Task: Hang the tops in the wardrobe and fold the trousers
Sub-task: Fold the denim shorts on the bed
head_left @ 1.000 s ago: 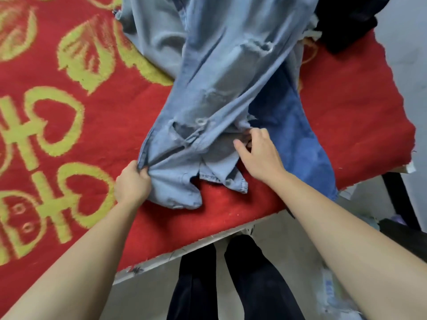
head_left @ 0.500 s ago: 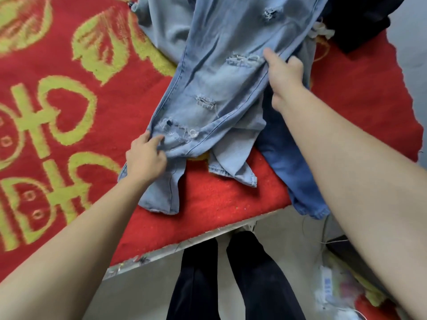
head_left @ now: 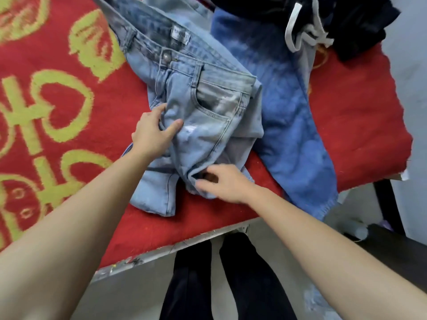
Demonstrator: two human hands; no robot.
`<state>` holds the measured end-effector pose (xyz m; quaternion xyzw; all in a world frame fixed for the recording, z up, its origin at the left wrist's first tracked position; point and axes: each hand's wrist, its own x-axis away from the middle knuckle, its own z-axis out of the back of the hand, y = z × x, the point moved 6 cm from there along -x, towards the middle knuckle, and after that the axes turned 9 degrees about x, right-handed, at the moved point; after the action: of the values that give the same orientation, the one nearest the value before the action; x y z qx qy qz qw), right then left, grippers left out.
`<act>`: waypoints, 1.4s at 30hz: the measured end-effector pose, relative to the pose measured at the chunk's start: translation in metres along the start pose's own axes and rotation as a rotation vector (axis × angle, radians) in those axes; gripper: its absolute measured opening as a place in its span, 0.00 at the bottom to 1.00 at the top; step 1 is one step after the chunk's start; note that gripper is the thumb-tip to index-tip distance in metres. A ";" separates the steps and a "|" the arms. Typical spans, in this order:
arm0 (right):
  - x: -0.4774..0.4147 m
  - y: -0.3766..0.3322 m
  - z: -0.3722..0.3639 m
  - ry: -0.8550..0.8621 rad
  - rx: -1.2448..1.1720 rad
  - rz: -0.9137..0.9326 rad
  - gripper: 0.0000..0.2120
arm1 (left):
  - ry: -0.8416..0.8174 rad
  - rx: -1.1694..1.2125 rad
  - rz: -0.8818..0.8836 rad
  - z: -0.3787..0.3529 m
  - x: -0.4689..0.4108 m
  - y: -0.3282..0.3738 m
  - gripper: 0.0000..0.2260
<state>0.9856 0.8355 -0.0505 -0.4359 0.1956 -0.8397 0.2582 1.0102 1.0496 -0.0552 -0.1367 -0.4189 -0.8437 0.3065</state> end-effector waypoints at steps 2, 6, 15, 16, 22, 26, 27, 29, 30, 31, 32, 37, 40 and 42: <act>0.000 0.013 0.029 0.257 -0.066 -0.111 0.17 | 0.042 0.051 -0.010 0.000 0.001 -0.003 0.27; -0.004 0.033 0.093 0.719 -0.247 -0.245 0.21 | 0.064 0.105 0.005 -0.003 0.003 -0.007 0.24; -0.030 0.033 0.120 0.667 -0.233 -0.189 0.10 | 0.222 0.039 -0.017 0.001 0.024 0.003 0.13; -0.027 0.034 0.109 0.620 -0.256 -0.191 0.07 | 0.241 0.120 -0.021 0.002 0.028 0.006 0.12; -0.015 0.044 0.058 0.452 -0.223 -0.167 0.11 | 0.350 0.308 -0.084 0.003 0.037 0.044 0.14; -0.019 0.042 0.049 0.309 -0.227 -0.126 0.11 | 0.182 -0.012 0.108 -0.019 0.020 0.060 0.34; -0.021 0.043 0.049 0.270 -0.240 -0.122 0.09 | 0.158 -0.082 0.128 -0.024 0.016 0.062 0.36; -0.023 0.043 0.051 0.192 -0.302 -0.103 0.06 | 0.138 -0.123 0.131 -0.031 0.010 0.063 0.31; -0.023 0.043 0.053 0.158 -0.354 -0.095 0.04 | 0.142 -0.113 0.127 -0.031 0.007 0.062 0.25; -0.023 0.043 0.055 0.137 -0.404 -0.095 0.03 | 0.146 -0.109 0.116 -0.029 0.006 0.061 0.20; -0.021 0.044 0.058 0.136 -0.431 -0.105 0.03 | 0.147 -0.108 0.098 -0.027 0.006 0.061 0.16; -0.004 0.037 0.085 0.299 -0.269 -0.228 0.07 | 0.149 -0.113 -0.026 -0.001 0.038 0.065 0.10; 0.018 0.008 0.124 0.548 -0.081 -0.181 0.15 | 0.226 -0.163 -0.153 0.033 0.080 0.073 0.12; 0.037 -0.020 0.154 0.692 0.042 -0.073 0.25 | 0.239 -0.199 -0.213 0.061 0.110 0.079 0.13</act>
<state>1.0909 0.8133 0.0681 -0.1266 0.2385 -0.9502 0.1553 0.9732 1.0167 0.0851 -0.0200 -0.3062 -0.9189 0.2478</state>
